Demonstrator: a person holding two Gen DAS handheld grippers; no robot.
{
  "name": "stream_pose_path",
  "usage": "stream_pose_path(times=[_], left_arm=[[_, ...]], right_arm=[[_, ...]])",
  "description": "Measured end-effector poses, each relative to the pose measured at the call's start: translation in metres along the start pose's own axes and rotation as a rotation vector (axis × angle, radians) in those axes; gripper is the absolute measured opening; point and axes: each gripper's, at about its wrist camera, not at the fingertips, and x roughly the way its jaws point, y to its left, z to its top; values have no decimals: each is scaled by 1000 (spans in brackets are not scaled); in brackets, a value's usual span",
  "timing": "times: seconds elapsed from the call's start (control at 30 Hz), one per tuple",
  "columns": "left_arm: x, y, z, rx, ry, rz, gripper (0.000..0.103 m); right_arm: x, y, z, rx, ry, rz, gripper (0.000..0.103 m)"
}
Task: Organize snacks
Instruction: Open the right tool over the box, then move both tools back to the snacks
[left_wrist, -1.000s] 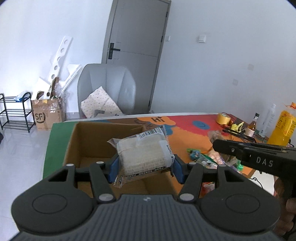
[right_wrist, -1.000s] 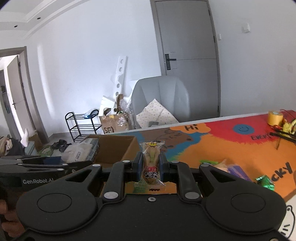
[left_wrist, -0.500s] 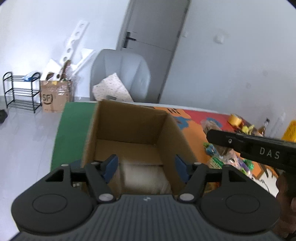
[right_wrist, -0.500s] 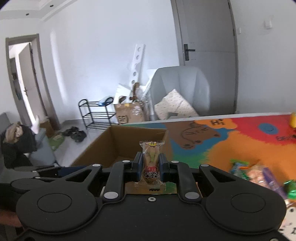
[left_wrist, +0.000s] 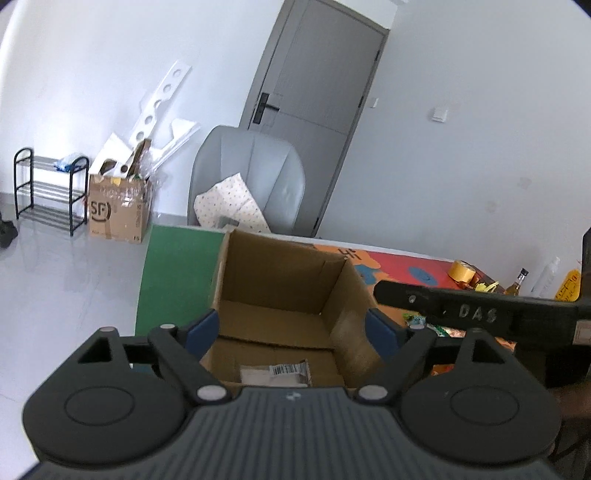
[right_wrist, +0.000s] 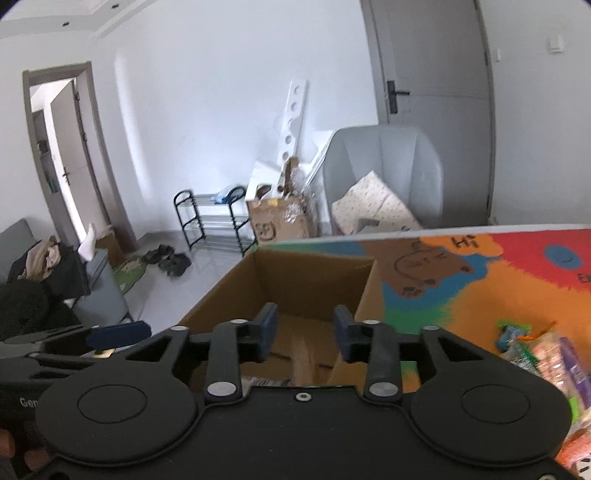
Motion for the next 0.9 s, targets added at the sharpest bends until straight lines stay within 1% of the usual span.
stream_pose_path(times=[0.1,0.17,0.27,0.33,0.4,0.47,0.53,0.67,0.83,0.9], left_arm=[[-2,-4,2,3,-19,13,90],[-4,-7,3,-5,-27,9,94],[-5,-16,3,-2,-17,-4,98],[-7,-24,2,20,-14,-16,99],[-7,-33,2,46,-22,-23,101],[-6,-44,1,70,-22,-35,101],[-6,-55,0,96,-16,-48,102],[-4,-75,-2,140,-6,-69,102],[7,-96,-9,152,30,-91,102],[12,-103,-11,148,34,-87,102]], right_arm=[[-13,-9,2,27,-20,-25,45],[-25,-16,2,35,-31,-53,53],[-48,-31,0,72,-64,-92,61],[-61,-41,-4,92,-74,-112,66],[-70,-50,-7,94,-81,-130,73],[-81,-59,-11,102,-98,-151,81],[-90,-68,-15,121,-106,-159,84],[-103,-90,-27,179,-107,-186,84],[-114,-117,-45,234,-97,-220,84],[-119,-126,-51,251,-96,-238,84]])
